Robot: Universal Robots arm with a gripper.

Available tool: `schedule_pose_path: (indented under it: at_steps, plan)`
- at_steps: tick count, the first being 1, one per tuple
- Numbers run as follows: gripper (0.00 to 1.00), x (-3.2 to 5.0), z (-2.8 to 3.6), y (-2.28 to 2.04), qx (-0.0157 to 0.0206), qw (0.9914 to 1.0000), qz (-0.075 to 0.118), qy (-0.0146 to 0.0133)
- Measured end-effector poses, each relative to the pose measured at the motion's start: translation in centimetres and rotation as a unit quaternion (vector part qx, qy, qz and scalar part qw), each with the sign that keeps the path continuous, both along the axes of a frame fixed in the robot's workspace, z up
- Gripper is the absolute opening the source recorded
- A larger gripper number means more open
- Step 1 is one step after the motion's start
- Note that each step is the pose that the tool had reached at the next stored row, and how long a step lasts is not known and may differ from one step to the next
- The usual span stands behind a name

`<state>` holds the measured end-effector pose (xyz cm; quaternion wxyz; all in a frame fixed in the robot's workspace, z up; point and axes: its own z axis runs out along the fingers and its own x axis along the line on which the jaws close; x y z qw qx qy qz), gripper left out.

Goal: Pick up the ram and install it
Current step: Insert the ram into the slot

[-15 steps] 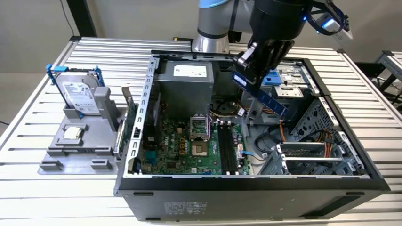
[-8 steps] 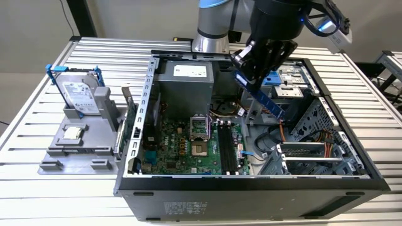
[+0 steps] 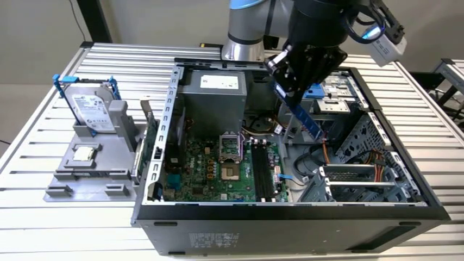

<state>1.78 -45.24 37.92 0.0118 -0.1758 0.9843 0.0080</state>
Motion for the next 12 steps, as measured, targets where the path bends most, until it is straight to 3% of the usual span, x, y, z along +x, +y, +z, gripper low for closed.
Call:
schedule_pose_path:
  at_steps: [3,6,9,12]
  plan:
    - [0.00,0.00,-0.01,0.00,0.0000,0.99961,-0.028,0.0000]
    - [0.00,0.00,-0.02,0.00,0.0000,0.99850,-0.055,0.0000]
    - [0.00,0.00,-0.03,0.00,0.0000,0.99666,-0.082,0.0000]
    - [0.00,0.00,-0.04,0.00,0.0000,0.99404,-0.109,0.0000]
